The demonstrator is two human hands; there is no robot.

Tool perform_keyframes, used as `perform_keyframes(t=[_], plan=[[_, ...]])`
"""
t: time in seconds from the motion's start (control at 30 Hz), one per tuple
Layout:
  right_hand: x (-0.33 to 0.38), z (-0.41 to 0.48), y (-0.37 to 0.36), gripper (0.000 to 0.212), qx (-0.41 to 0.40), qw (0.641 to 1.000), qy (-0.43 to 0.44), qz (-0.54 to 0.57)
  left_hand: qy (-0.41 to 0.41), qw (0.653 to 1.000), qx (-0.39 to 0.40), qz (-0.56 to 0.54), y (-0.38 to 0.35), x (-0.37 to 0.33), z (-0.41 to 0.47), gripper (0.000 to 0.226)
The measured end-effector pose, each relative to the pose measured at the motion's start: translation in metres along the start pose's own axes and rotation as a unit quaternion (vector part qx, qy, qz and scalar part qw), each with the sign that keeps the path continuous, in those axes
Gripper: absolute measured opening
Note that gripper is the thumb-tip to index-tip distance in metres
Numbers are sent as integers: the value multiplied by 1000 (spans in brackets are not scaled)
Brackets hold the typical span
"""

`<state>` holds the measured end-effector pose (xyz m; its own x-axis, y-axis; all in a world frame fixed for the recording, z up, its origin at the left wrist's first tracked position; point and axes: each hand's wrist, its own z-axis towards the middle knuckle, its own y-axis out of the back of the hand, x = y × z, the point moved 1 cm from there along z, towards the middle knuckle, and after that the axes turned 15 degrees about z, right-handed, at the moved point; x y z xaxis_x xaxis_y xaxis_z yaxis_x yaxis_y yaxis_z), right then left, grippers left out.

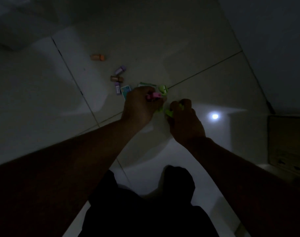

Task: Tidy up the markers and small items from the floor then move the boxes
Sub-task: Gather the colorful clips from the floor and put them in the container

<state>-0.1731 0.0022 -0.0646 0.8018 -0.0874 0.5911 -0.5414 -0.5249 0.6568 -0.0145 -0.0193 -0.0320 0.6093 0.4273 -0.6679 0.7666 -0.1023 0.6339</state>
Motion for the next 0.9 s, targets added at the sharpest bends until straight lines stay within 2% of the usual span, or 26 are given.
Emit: perform_keyframes(t=[0.13, 0.2, 0.27, 0.33, 0.4, 0.5, 0.73, 0.9], plan=[[-3, 5, 5, 49, 10, 1000, -13, 6, -17, 997, -12, 72, -7, -14, 19, 35], [-6, 4, 9, 45, 5, 1000, -12, 20, -39, 995, 32, 91, -11, -14, 25, 47], [-12, 1, 12, 42, -5, 1000, -12, 28, -62, 980, 113, 149, -17, -13, 29, 53], [-21, -3, 15, 38, -14, 999, -5, 30, -94, 960, 162, 210, -21, -9, 34, 40], [-28, -8, 15, 32, -24, 999, -1, 44, -122, 944, 167, 258, -23, -8, 37, 29], [-32, -12, 11, 28, -41, 997, 5, 62, -150, 930, 158, 295, -27, -7, 38, 25], [-24, -15, 7, 36, -51, 997, -9, 54, -176, 924, 167, 297, -32, -8, 44, 27], [-19, -11, 14, 36, -16, 996, -22, 84, -128, 961, 154, 188, -26, -10, 41, 26]])
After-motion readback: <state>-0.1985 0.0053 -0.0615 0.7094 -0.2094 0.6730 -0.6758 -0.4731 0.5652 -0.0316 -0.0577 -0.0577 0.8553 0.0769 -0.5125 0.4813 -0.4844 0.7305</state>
